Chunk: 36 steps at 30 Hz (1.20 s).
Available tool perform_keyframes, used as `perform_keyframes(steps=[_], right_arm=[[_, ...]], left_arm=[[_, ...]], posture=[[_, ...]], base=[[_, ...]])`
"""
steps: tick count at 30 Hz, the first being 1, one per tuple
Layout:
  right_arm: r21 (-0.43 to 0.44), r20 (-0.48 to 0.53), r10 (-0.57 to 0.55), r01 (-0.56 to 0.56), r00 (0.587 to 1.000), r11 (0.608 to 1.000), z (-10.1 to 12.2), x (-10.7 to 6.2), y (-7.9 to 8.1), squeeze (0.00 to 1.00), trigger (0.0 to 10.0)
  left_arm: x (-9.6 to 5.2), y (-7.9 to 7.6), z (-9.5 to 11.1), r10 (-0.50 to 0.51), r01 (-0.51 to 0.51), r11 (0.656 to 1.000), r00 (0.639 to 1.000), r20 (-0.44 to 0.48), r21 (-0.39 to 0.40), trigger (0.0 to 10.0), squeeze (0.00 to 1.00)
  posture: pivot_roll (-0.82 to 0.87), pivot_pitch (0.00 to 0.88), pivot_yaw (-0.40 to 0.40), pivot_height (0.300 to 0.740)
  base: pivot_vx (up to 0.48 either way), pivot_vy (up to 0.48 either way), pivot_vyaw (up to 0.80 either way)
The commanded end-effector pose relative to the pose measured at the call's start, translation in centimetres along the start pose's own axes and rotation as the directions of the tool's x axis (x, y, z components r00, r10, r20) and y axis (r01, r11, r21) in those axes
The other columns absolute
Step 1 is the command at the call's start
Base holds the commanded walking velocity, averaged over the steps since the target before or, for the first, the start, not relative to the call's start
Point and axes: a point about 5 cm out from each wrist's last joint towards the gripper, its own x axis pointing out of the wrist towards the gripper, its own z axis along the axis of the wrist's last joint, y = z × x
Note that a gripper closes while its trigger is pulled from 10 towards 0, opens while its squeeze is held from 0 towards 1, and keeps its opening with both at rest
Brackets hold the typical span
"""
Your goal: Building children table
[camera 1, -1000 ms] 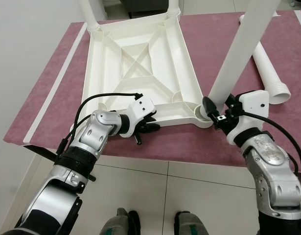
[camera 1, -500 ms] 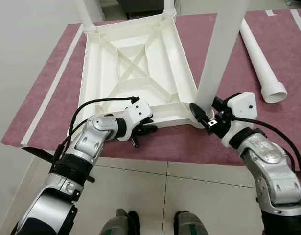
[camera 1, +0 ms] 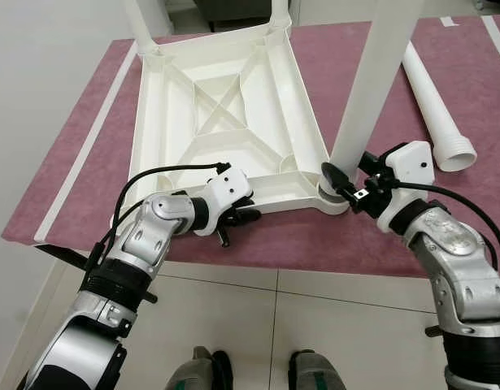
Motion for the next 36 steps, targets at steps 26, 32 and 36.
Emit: perform_keyframes(steps=[26,32,36], right_arm=[[0.063,-0.146,0.402,-0.397,0.904,0.916,-3.0,-0.1,1.3,0.00,10.0],[0.056,-0.133,0.505,-0.502,0.853,0.863,-2.9,0.0,1.7,0.00,10.0],[0.044,-0.149,0.541,-0.541,0.827,0.840,-3.1,0.5,1.6,0.00,10.0]], left_arm=[[-0.8,-0.2,-1.3,0.011,-0.012,0.999,1.000,-0.019,-0.042,10.0,0.00],[-0.9,-0.2,-1.3,0.009,-0.010,0.999,1.000,-0.021,-0.041,10.0,0.00],[-0.8,-0.3,-1.2,0.004,-0.005,0.999,1.000,-0.019,-0.040,10.0,0.00]], posture=[[-0.13,0.166,0.173,0.740],[-0.12,0.165,0.181,0.740],[-0.12,0.164,0.183,0.740]], base=[[0.000,0.000,0.00],[0.000,0.000,0.00],[0.000,0.000,0.00]])
